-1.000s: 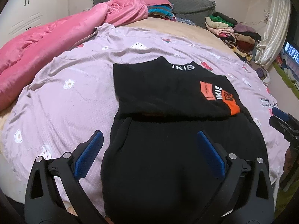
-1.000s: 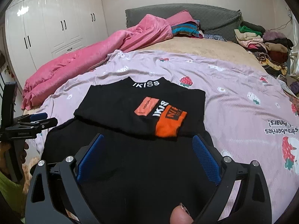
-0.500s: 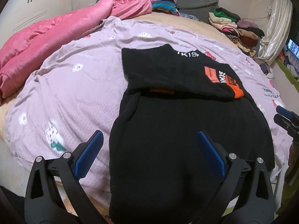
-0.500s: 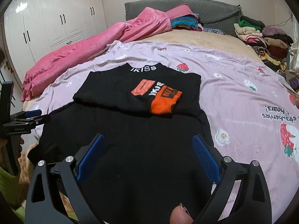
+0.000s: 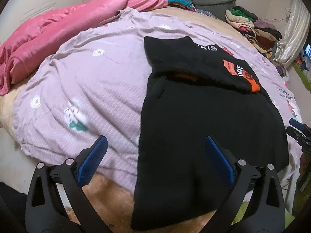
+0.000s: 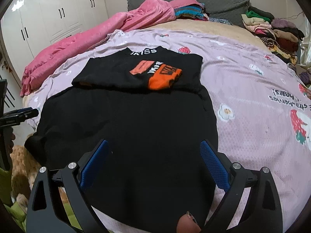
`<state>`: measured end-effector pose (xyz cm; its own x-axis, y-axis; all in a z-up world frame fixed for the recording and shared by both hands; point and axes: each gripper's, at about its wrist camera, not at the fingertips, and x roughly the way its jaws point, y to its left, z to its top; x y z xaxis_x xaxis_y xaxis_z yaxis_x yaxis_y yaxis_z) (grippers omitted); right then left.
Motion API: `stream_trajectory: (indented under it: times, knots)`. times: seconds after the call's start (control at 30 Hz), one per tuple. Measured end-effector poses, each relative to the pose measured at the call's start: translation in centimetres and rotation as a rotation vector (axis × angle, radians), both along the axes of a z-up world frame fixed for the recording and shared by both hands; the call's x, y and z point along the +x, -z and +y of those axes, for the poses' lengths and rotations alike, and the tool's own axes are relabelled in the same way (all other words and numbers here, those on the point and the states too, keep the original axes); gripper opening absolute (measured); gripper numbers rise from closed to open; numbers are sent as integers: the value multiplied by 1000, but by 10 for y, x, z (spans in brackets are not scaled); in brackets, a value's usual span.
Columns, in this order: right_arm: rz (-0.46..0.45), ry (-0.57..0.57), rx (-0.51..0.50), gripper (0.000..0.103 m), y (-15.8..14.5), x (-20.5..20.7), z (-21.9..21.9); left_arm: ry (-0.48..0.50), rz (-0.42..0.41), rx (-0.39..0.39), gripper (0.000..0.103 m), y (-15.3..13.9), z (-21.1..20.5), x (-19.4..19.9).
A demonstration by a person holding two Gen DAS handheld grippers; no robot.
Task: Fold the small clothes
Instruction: 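Grasp the black sweater hem with the left gripper while the right gripper approaches the hem, then grasp the hem with the right gripper and lift it with both grippers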
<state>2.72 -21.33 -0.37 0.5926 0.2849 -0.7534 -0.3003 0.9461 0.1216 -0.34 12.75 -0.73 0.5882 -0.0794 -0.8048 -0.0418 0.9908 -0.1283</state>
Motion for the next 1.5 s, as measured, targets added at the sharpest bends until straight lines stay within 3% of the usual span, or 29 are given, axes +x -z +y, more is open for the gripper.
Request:
stream_trajectory:
  times: [0.27,0.4,0.53,0.6,0.87,0.97,1.13,1.23,1.27,1.33,1.5]
  knots:
    - [-3,24,8,94,-1,-8,-13,4,37,-39,93,10,11,-22]
    - [-10,29,6,94,-3,-10,-16,24,55,-86,71,16,13,-35]
    - [-9,32,2,94,-3,-15,-20,32,73,-109,57,21,14,-43]
    - [-4,32,-1,94,-2,-17,-22,37,85,-120,52,25,13,-45]
    - [26,32,-14,94,4,-30,-34,72,138,-135,51,40,0,-46]
    - [53,19,-13,94,9,-36,-39,72,149,-132,44,45,-3,-44]
    - [113,-8,-22,94,19,-47,-47,67,142,-148,19,46,-2,-45]
    - [150,-7,-9,94,25,-51,-54,68,140,-153,18,46,-1,-45]
    - [162,-5,-1,89,28,-52,-56,67,140,-155,18,46,-1,-44]
    - [194,-7,24,69,33,-53,-59,66,139,-153,18,46,-1,-43]
    - [255,3,28,65,46,-53,-61,63,128,-152,19,48,-2,-44]
